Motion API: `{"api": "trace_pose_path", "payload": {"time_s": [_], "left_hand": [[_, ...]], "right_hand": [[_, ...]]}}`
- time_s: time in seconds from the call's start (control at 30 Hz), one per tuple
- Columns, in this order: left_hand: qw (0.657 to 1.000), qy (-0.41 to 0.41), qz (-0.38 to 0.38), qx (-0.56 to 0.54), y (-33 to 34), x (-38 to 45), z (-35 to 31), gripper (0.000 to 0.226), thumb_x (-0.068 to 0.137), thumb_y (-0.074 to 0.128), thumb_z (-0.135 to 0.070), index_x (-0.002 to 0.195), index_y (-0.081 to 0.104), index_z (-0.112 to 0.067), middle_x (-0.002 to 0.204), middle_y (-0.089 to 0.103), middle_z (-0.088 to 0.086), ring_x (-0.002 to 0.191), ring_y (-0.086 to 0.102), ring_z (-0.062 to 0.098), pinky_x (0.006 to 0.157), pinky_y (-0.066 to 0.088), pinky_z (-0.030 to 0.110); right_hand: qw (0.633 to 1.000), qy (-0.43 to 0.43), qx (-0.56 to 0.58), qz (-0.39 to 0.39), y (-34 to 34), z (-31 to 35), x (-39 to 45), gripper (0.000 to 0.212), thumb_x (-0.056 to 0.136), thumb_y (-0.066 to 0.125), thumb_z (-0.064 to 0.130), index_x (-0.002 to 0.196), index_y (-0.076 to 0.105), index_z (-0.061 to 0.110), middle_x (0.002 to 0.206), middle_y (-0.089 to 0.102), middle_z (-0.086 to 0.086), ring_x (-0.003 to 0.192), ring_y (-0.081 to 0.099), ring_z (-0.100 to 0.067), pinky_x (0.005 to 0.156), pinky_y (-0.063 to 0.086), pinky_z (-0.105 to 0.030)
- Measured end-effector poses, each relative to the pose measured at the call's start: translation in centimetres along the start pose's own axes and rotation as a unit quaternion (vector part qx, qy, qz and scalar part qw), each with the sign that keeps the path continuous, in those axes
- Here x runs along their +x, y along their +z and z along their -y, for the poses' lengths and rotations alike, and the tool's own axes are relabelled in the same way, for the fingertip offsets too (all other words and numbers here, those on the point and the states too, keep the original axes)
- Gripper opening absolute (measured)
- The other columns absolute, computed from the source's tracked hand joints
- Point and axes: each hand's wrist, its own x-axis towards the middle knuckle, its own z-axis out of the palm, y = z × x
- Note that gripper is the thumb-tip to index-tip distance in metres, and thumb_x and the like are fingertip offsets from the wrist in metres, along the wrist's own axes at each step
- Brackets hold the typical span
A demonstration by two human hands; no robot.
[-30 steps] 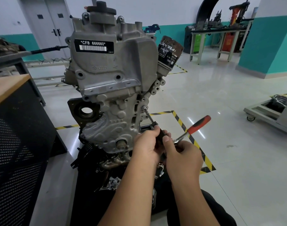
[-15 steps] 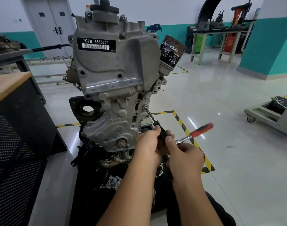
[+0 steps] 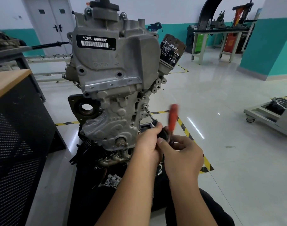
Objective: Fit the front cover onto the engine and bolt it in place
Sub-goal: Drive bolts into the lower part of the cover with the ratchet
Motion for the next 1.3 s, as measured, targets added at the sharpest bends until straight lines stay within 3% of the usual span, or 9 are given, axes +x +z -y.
{"api": "trace_pose_path", "payload": {"time_s": [0.13, 0.3, 0.47, 0.57, 0.7, 0.9, 1.1, 1.2, 1.3], "left_hand": [[1.0, -0.005, 0.009, -0.004, 0.0, 0.3, 0.2, 0.021, 0.103, 0.055, -0.019, 0.096, 0.059, 0.0, 0.073, 0.063, 0.014, 0.059, 0.063, 0.023, 0.065, 0.056, 0.034], [1.0, -0.007, -0.004, -0.027, -0.6, 0.3, 0.0, 0.029, 0.102, 0.059, -0.027, 0.085, 0.069, -0.006, 0.07, 0.073, 0.006, 0.054, 0.07, 0.019, 0.051, 0.057, 0.026], [0.999, 0.011, -0.012, -0.03, -0.4, 0.5, -0.1, 0.025, 0.103, 0.058, -0.019, 0.092, 0.061, 0.003, 0.07, 0.064, 0.014, 0.058, 0.064, 0.024, 0.062, 0.054, 0.036], [1.0, 0.004, -0.002, -0.014, -0.6, 0.6, 0.2, 0.022, 0.101, 0.06, -0.023, 0.094, 0.064, -0.003, 0.071, 0.064, 0.01, 0.06, 0.064, 0.023, 0.061, 0.055, 0.032], [1.0, -0.007, -0.001, 0.011, -0.3, 0.4, 0.4, 0.017, 0.099, 0.064, -0.029, 0.091, 0.064, -0.014, 0.077, 0.072, 0.003, 0.06, 0.068, 0.019, 0.052, 0.053, 0.023], [1.0, -0.013, -0.002, -0.024, -0.2, 0.5, 0.1, 0.017, 0.098, 0.067, -0.017, 0.09, 0.06, -0.003, 0.07, 0.06, 0.007, 0.057, 0.061, 0.017, 0.052, 0.056, 0.029], [1.0, -0.002, -0.004, -0.026, -0.5, 0.5, 0.0, 0.024, 0.104, 0.052, -0.022, 0.091, 0.065, -0.006, 0.067, 0.071, 0.005, 0.053, 0.067, 0.017, 0.058, 0.056, 0.026], [0.999, 0.009, -0.008, -0.037, -0.3, 0.4, -0.1, 0.018, 0.105, 0.052, -0.016, 0.1, 0.06, 0.0, 0.071, 0.064, 0.01, 0.058, 0.064, 0.021, 0.063, 0.057, 0.035], [0.999, 0.011, -0.01, -0.031, -0.4, 0.4, -0.3, 0.02, 0.104, 0.056, -0.018, 0.101, 0.057, 0.002, 0.075, 0.059, 0.012, 0.063, 0.059, 0.023, 0.056, 0.06, 0.032]], "right_hand": [[0.991, 0.09, 0.09, 0.027, 0.6, -0.2, -0.5, 0.03, 0.07, 0.085, 0.049, 0.063, 0.072, 0.022, 0.057, 0.067, 0.006, 0.052, 0.063, -0.01, 0.056, 0.052, -0.03], [0.981, 0.159, 0.107, 0.023, 0.6, 0.3, -0.2, 0.06, 0.08, 0.063, 0.07, 0.051, 0.066, 0.017, 0.044, 0.054, 0.0, 0.046, 0.049, -0.021, 0.05, 0.044, -0.035], [0.999, 0.036, 0.021, 0.011, -0.2, -0.1, 0.3, 0.027, 0.064, 0.091, 0.046, 0.07, 0.073, 0.026, 0.062, 0.07, 0.016, 0.053, 0.066, -0.005, 0.059, 0.055, -0.03], [0.996, 0.061, 0.066, 0.014, 0.2, -0.2, 0.0, 0.027, 0.069, 0.088, 0.046, 0.071, 0.075, 0.023, 0.061, 0.071, 0.01, 0.057, 0.068, -0.011, 0.06, 0.056, -0.033], [0.983, 0.148, 0.1, 0.029, 0.3, -0.2, 0.1, 0.056, 0.091, 0.068, 0.054, 0.06, 0.065, 0.008, 0.047, 0.052, 0.001, 0.051, 0.05, -0.021, 0.055, 0.043, -0.036], [0.999, 0.032, 0.028, 0.031, 0.1, -0.4, -0.1, 0.022, 0.068, 0.091, 0.039, 0.07, 0.072, 0.027, 0.065, 0.071, 0.015, 0.058, 0.068, -0.006, 0.062, 0.058, -0.032], [0.98, 0.158, 0.12, 0.023, 0.5, -0.4, 0.0, 0.043, 0.09, 0.072, 0.045, 0.056, 0.067, 0.019, 0.045, 0.054, 0.006, 0.052, 0.053, -0.02, 0.052, 0.046, -0.038], [0.997, 0.055, 0.059, 0.019, 0.1, -0.4, 0.2, 0.015, 0.078, 0.084, 0.04, 0.075, 0.072, 0.032, 0.057, 0.066, 0.01, 0.053, 0.062, -0.012, 0.054, 0.051, -0.034], [0.997, 0.037, 0.066, 0.02, 0.1, -0.3, -0.1, 0.025, 0.067, 0.092, 0.035, 0.08, 0.071, 0.035, 0.065, 0.071, 0.01, 0.055, 0.069, -0.008, 0.051, 0.053, -0.026]]}}
